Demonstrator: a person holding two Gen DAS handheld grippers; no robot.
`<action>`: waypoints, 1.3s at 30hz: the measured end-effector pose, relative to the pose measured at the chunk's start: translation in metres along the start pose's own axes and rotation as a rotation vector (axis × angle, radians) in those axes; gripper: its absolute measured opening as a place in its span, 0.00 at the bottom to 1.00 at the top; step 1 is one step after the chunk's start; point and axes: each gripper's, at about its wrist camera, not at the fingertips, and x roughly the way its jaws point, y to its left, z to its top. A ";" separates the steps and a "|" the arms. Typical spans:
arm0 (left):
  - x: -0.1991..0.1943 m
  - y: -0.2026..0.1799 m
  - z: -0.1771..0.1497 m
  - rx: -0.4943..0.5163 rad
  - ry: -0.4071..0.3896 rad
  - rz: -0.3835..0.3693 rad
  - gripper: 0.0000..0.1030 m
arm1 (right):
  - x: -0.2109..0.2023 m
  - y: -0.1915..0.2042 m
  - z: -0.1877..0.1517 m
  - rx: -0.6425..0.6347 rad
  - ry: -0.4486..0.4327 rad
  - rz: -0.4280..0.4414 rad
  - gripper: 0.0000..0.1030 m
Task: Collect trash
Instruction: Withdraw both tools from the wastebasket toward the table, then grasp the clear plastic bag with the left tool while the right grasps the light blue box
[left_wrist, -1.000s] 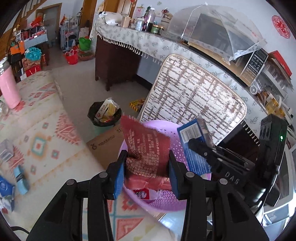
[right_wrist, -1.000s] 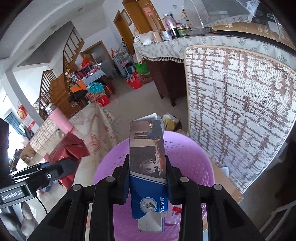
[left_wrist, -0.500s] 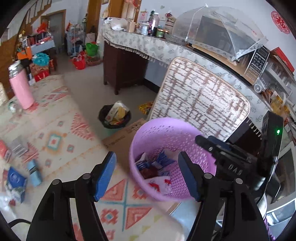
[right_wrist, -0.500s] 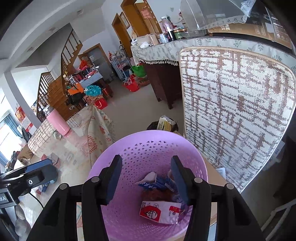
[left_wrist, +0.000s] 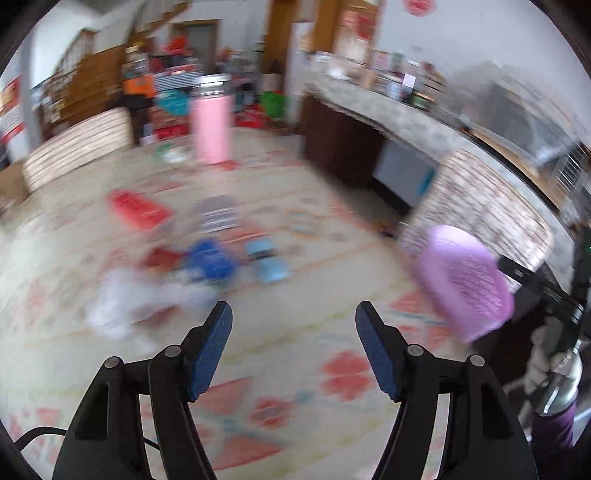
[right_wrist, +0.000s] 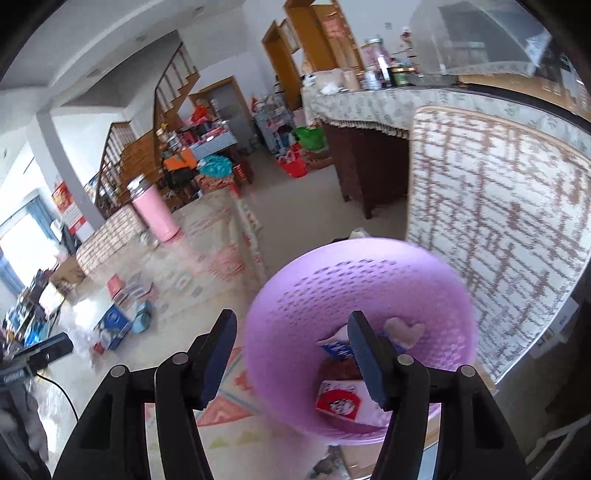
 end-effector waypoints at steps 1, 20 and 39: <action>-0.004 0.017 -0.003 -0.014 -0.007 0.033 0.66 | 0.003 0.008 -0.002 -0.011 0.009 0.006 0.66; 0.065 0.113 -0.005 0.129 0.031 0.158 0.74 | 0.049 0.136 -0.038 -0.194 0.161 0.081 0.66; 0.021 0.183 -0.029 -0.259 -0.046 -0.054 0.12 | 0.155 0.243 -0.027 -0.338 0.242 0.050 0.67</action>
